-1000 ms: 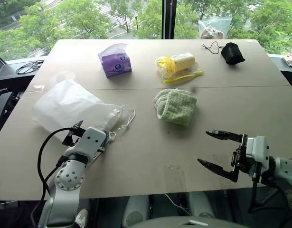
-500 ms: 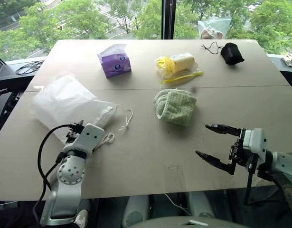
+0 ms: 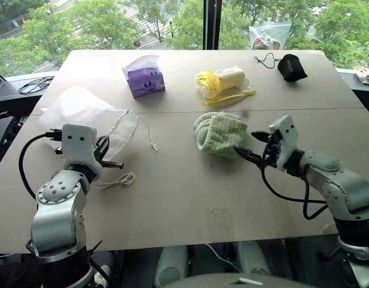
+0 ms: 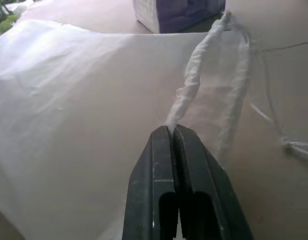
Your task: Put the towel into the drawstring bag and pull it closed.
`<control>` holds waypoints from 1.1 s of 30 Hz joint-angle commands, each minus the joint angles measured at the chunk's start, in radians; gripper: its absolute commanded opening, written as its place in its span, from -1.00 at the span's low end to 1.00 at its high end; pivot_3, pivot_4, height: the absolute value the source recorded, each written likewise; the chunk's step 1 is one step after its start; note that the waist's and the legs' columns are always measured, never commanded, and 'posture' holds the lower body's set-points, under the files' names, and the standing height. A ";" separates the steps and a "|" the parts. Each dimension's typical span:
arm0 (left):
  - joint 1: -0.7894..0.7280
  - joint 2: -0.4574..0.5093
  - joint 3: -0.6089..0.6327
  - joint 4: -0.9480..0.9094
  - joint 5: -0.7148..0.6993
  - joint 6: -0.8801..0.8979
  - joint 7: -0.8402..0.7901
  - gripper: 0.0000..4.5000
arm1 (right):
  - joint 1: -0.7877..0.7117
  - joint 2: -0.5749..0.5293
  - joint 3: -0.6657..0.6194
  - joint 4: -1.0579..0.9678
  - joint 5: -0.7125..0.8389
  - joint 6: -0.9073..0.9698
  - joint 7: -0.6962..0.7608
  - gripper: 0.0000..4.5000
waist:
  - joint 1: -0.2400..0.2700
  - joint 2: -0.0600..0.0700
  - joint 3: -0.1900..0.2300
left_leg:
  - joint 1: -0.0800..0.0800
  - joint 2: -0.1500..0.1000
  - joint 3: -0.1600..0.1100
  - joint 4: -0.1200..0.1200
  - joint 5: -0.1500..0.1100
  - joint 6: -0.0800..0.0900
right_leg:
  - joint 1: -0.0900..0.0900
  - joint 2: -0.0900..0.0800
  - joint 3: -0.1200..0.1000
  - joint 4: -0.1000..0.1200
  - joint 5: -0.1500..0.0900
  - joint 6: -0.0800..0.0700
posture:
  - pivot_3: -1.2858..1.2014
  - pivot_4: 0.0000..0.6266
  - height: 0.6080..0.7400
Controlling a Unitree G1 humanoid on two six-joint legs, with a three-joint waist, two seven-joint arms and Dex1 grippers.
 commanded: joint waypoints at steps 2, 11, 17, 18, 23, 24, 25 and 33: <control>-0.102 0.020 0.096 -0.067 -0.147 0.215 -0.016 -0.96 | -0.123 0.109 0.005 0.187 -0.026 0.081 -0.081 1.00 | -0.001 0.000 0.000 | 0.000 0.000 0.000 0.000 0.000 0.000 | 0.000 0.000 0.000 0.000 0.000 0.001 | 0.03 -0.52 1.00; -0.166 -0.008 0.089 -0.126 -0.220 0.322 0.051 -0.96 | -0.260 0.271 0.007 0.509 -0.140 0.060 -0.204 1.00 | -0.041 -0.009 -0.006 | 0.011 0.001 0.000 0.000 0.000 0.000 | 0.010 0.001 0.001 0.000 -0.001 -0.001 | 0.03 -0.52 1.00; -0.196 -0.018 0.086 -0.097 -0.245 0.349 0.084 -1.00 | -0.238 0.249 0.152 0.522 -0.267 -0.143 -0.096 0.27 | -0.051 -0.008 -0.006 | 0.023 0.001 -0.003 0.000 -0.002 -0.005 | 0.021 -0.005 0.001 -0.001 -0.003 -0.002 | 0.03 -0.52 1.00; -0.199 -0.016 0.077 -0.089 -0.245 0.354 0.088 -1.00 | -0.224 0.240 0.187 0.515 -0.289 -0.190 -0.064 0.03 | -0.052 -0.008 -0.006 | 0.023 0.001 -0.003 0.000 -0.002 -0.006 | 0.021 -0.005 0.001 0.000 -0.003 -0.002 | 0.03 -0.52 1.00; -0.207 0.009 0.033 -0.059 -0.239 0.364 0.103 -1.00 | -0.154 0.186 0.249 0.444 -0.345 -0.372 0.056 -0.99 | -0.053 -0.008 -0.006 | 0.022 0.001 -0.003 -0.006 0.000 -0.006 | 0.019 -0.004 0.002 -0.001 -0.003 -0.002 | 0.03 -0.52 1.00; -0.206 0.016 0.017 -0.048 -0.233 0.360 0.108 -1.00 | -0.132 0.178 0.236 0.400 -0.325 -0.412 0.095 -0.99 | -0.052 -0.008 -0.006 | 0.021 0.001 -0.003 -0.007 0.001 -0.005 | 0.018 -0.004 0.002 -0.002 -0.003 -0.002 | 0.03 -0.52 1.00; -0.204 0.029 -0.012 -0.032 -0.224 0.370 0.113 -1.00 | -0.102 0.170 0.216 0.328 -0.279 -0.442 0.151 -0.99 | -0.049 -0.008 -0.006 | 0.020 0.001 -0.003 -0.008 0.001 -0.005 | 0.017 -0.004 0.002 -0.002 -0.003 -0.002 | 0.03 -0.52 1.00; -0.221 0.062 -0.130 0.023 -0.259 0.374 0.080 -1.00 | 0.012 0.187 0.178 0.000 -0.068 -0.483 0.345 -0.99 | -0.046 -0.007 -0.003 | 0.004 0.001 -0.004 -0.010 0.000 -0.007 | 0.001 -0.003 0.002 -0.005 -0.001 0.000 | 0.03 -0.52 1.00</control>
